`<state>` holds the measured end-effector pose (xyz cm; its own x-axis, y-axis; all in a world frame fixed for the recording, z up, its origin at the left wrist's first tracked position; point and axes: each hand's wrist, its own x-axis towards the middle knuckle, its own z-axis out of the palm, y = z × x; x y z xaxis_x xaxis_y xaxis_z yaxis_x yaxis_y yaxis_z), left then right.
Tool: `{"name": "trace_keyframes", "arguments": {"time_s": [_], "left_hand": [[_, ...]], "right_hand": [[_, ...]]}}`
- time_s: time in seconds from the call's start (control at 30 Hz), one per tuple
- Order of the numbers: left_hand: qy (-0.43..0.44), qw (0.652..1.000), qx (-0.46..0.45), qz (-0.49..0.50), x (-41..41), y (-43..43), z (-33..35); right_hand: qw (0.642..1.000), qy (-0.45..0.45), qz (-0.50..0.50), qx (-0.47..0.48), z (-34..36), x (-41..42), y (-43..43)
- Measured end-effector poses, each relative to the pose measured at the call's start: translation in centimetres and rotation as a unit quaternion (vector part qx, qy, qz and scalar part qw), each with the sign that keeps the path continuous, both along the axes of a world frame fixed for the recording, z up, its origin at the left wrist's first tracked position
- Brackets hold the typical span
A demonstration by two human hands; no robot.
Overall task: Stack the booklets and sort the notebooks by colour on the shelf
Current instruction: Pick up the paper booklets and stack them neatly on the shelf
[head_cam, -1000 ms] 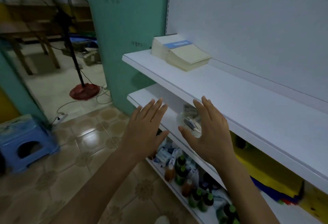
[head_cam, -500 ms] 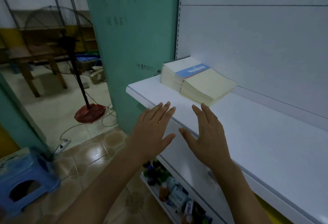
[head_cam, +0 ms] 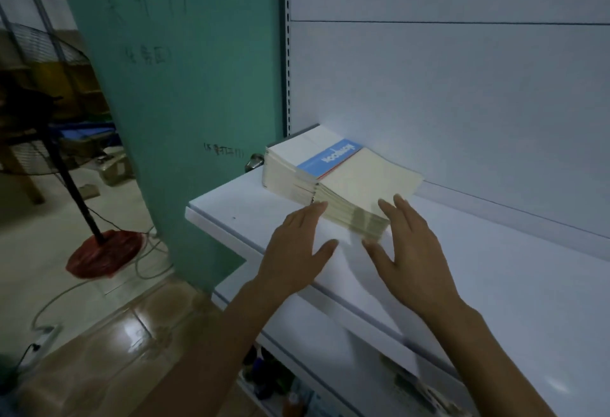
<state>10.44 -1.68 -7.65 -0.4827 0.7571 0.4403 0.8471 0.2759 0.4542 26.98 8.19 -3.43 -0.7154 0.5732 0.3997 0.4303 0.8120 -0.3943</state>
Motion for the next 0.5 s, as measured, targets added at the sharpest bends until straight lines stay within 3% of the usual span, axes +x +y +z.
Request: {"name": "trace_keyframes", "arguments": {"time_s": [0.1,0.17,0.23,0.3,0.37,0.43,0.5], "left_hand": [[-0.025,0.999,-0.017,-0.036,-4.5,1.1,0.3],[-0.091,0.993,-0.021,-0.071,-7.5,1.9,0.4],[-0.187,0.975,-0.026,-0.112,-10.1,2.8,0.3],[-0.32,0.934,-0.017,-0.156,-11.8,3.6,0.0],[-0.417,0.892,0.004,-0.174,-12.9,4.0,-0.5],[-0.44,0.878,0.019,-0.189,-13.6,4.2,-1.6],[-0.417,0.884,0.037,-0.209,-14.0,4.6,-2.3]], "right_hand": [[0.997,0.072,-0.03,0.02,2.7,-3.2,1.9],[0.988,0.141,-0.061,0.017,4.3,-6.6,3.5],[0.983,0.154,-0.098,0.002,4.9,-10.1,5.2],[0.987,0.08,-0.14,-0.016,3.8,-13.1,6.8],[0.981,-0.072,-0.177,-0.033,1.8,-15.0,7.7],[0.964,-0.178,-0.191,-0.038,-0.3,-15.7,7.2],[0.963,-0.176,-0.201,-0.029,-1.6,-15.8,6.6]]}}
